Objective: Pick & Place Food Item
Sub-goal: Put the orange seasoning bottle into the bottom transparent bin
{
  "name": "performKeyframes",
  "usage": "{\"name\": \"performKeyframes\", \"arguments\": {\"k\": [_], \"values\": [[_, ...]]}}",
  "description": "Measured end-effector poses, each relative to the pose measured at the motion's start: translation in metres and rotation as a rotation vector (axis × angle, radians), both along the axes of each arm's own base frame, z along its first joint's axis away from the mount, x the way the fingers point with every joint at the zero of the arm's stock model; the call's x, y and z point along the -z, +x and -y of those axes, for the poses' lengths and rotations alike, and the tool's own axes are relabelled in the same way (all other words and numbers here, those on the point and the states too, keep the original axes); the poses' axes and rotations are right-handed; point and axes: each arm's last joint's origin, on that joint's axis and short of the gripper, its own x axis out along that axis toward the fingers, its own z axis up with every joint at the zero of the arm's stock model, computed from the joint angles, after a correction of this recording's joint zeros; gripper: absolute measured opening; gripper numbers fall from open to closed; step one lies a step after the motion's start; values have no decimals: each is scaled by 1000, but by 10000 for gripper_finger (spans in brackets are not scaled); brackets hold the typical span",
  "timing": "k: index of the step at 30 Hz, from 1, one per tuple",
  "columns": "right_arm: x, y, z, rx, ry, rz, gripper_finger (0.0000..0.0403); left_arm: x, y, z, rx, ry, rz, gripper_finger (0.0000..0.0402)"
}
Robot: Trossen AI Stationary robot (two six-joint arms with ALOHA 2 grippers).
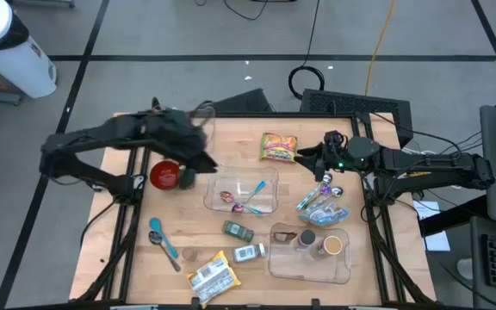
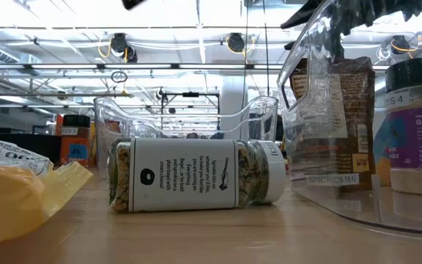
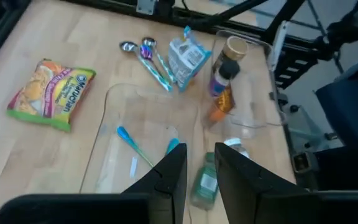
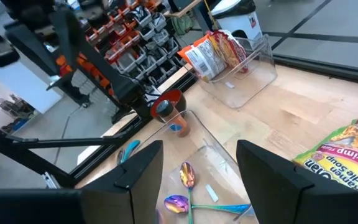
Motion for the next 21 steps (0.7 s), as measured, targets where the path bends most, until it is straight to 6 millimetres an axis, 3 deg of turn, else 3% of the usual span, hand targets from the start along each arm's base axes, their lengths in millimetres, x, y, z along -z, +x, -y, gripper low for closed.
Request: {"name": "performKeyframes", "arguments": {"k": [5,11,14,21], "values": [[-2,2,0,10,45,37,196,-7,-41,4,-17,6,-72,88],[-5,14,1,12,59,118,196,7,-79,1,-182,189,-377,88],[-5,23,2,12,58,165,196,9,-84,-1,-214,250,-427,88],[3,52,1,9,68,250,196,10,-80,-6,-120,217,-416,89]]}}
